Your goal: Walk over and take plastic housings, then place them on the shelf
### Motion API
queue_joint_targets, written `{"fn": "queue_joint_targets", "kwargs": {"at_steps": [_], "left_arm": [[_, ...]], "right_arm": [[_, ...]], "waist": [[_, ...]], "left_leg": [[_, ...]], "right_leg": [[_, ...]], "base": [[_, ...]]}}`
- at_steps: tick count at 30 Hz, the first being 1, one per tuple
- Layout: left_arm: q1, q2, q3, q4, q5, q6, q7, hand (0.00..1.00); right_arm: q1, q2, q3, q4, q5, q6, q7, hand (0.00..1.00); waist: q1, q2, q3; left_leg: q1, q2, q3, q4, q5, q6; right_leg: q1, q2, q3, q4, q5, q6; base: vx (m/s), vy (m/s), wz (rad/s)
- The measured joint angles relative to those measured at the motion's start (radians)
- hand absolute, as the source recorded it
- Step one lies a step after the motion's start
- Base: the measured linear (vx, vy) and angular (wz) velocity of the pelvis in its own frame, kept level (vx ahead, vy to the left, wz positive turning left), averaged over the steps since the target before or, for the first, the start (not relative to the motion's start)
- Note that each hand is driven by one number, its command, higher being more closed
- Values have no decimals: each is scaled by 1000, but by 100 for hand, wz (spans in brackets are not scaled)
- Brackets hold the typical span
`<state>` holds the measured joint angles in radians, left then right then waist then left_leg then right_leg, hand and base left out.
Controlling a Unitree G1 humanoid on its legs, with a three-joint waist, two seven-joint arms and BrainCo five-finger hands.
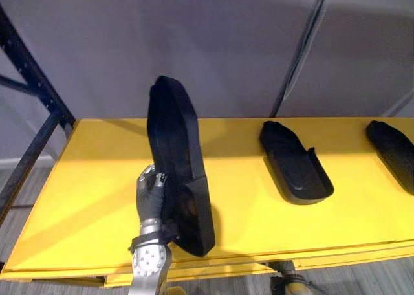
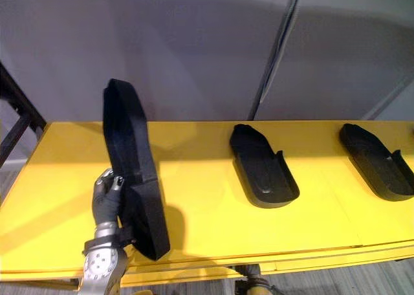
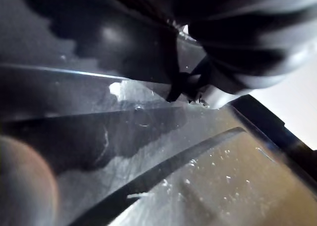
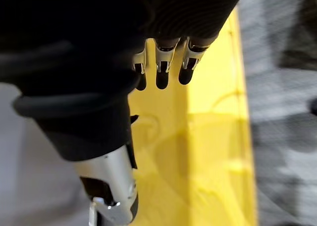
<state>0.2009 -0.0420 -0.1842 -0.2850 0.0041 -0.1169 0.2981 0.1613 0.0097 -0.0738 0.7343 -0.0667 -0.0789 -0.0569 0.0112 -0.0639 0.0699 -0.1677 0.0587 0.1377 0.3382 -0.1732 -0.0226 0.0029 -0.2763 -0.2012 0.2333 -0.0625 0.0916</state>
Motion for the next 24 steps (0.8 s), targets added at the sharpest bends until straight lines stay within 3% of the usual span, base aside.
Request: {"fn": "queue_joint_targets", "kwargs": {"at_steps": [2, 5, 6, 7, 9, 10, 11, 12, 14, 16, 20, 24], "left_arm": [[-21, 0, -9, 0, 2, 0, 1, 100], [-20, 1, 4, -6, 3, 0, 3, 100], [-11, -2, 8, -8, 3, 0, 4, 100], [-7, -3, 10, -6, 6, 3, 4, 100], [-2, -10, 9, -6, 19, 9, 0, 100], [6, -11, 8, -7, 21, 9, -2, 100], [10, -11, 8, -9, 21, 9, -1, 100], [11, -11, 9, -9, 22, 10, -1, 100], [10, -11, 14, -8, 30, 11, -2, 100], [14, -11, 16, -8, 41, 17, -13, 100], [18, -11, 41, -9, 42, 20, -27, 100], [51, -13, 84, -10, 90, 43, -30, 100]], "right_arm": [[0, 6, 0, 3, 0, 1, 0, 0], [1, 16, 0, -15, -1, 3, 0, 0], [-3, 26, -2, -24, -2, 3, 0, 0], [-10, 39, 0, -29, -3, 4, 2, 0], [6, 46, 1, -39, -3, 4, 6, 0], [18, 46, -2, -39, -1, 4, 6, 0], [22, 45, -2, -39, 0, 5, 6, 0], [28, 42, -2, -41, 0, 4, 6, 0], [30, 44, -1, -41, 1, 5, 6, 0], [37, 45, 1, -43, 2, 8, 6, 0], [40, 52, -3, -66, 5, 12, -1, 0], [37, 52, -4, -75, 5, 13, 2, 0]], "waist": [[4, 0, 7], [8, -8, 18], [8, -7, 26], [8, -8, 38], [6, -10, 38], [8, -13, 36], [9, -16, 33], [14, -23, 29], [29, -23, 27], [27, -15, 28], [28, -43, 12], [44, -42, 1]], "left_leg": [[-1, -5, 4, 10, 1, 1], [8, -12, 52, 12, 1, 8], [20, -14, 70, -7, 0, 53], [29, -16, 79, -14, -6, 67], [40, -23, 77, -38, 2, 80], [51, -43, 79, -69, 6, 85], [51, -54, 81, -79, 7, 83], [44, -71, 88, -85, 10, 78], [21, -87, 103, -82, 24, 68], [19, -78, 99, -81, 40, 72], [25, -74, 78, -69, 49, 70], [74, -53, 79, -100, 53, 74]], "right_leg": [[-3, -6, 3, 0, 45, 11], [-34, -17, 4, 29, 91, -30], [-44, -20, 15, 46, 79, -23], [-74, 6, 61, 165, 7, 32], [-88, 77, 106, 289, -96, 53], [-69, 137, 106, 312, -164, 42], [-65, 155, 105, 294, -184, 23], [-28, 167, 88, 216, -214, -28], [14, 159, 81, 88, -241, -46], [20, 163, 71, 72, -226, -53], [42, 173, 66, 70, -219, -54], [73, 200, 85, 50, -160, -57]], "base": [[-70, 204, -5], [-153, 169, -34], [-240, 125, -41], [-209, 63, -29], [-129, 10, 2], [-83, -2, 10], [-73, -19, 8], [-32, -31, -2], [-18, -61, -8], [14, -62, 6], [68, -47, 14], [67, 16, -4]]}}
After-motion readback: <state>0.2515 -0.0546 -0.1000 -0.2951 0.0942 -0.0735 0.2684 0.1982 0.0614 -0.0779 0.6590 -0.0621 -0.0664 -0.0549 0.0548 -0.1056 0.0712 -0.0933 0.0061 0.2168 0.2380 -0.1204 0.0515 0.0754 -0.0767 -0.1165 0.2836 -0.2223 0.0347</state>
